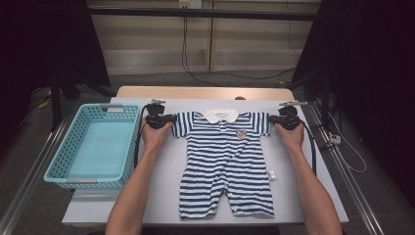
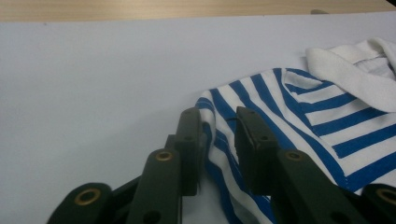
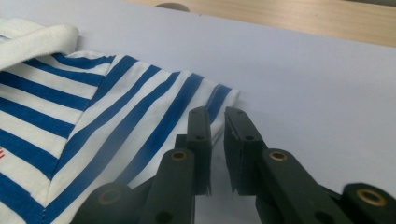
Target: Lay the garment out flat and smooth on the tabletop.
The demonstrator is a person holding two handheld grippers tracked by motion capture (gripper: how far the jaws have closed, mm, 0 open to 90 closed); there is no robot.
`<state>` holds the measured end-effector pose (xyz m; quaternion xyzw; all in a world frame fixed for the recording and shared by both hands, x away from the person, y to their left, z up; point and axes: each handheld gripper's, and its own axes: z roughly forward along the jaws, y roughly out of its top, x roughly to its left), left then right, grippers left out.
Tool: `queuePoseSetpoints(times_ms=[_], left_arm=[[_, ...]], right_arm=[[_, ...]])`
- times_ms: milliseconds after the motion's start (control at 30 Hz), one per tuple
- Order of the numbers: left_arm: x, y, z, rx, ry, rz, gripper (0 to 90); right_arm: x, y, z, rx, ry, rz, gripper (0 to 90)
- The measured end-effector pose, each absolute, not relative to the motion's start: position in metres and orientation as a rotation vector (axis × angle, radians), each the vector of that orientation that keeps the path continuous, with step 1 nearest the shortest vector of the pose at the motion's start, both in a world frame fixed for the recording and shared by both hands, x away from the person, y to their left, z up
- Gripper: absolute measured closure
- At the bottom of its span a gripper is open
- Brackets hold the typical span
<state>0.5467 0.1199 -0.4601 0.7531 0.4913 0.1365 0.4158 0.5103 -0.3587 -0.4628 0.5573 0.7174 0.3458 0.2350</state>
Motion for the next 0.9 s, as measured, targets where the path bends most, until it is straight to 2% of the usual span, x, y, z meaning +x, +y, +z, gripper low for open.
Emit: queuePoseSetpoints(times_ms=[67, 133, 267, 400, 467, 533, 567, 767, 900], left_arm=[[0.545, 0.117, -0.458, 1.913, 1.216, 0.366, 64.8], [0.541, 0.116, -0.455, 1.905, 1.199, 0.371, 58.2], [0.534, 0.112, -0.447, 1.942, 1.139, 0.389, 48.4], [0.523, 0.105, -0.446, 1.897, 1.131, 0.371, 37.3], [0.52, 0.107, -0.445, 1.939, 1.115, 0.375, 28.8], [0.516, 0.105, -0.446, 1.891, 1.14, 0.359, 21.4], [0.515, 0.107, -0.445, 1.941, 1.108, 0.369, 19.6], [0.507, 0.103, -0.438, 1.894, 1.082, 0.334, 6.5], [0.499, 0.111, -0.432, 1.861, 1.076, 0.338, 4.6]], right_arm=[[0.508, -0.362, -0.461, 1.539, 1.953, 0.97, 79.3], [0.504, -0.363, -0.46, 1.538, 1.922, 0.993, 72.8], [0.495, -0.36, -0.454, 1.526, 1.883, 1.061, 54.0], [0.482, -0.355, -0.447, 1.491, 1.873, 1.097, 37.7], [0.475, -0.351, -0.445, 1.478, 1.875, 1.14, 33.8], [0.468, -0.346, -0.444, 1.442, 1.885, 1.134, 26.9], [0.465, -0.345, -0.444, 1.427, 1.886, 1.139, 24.8], [0.444, -0.337, -0.436, 1.38, 1.873, 1.17, 15.5], [0.424, -0.332, -0.428, 1.376, 1.819, 1.2, 8.8]])
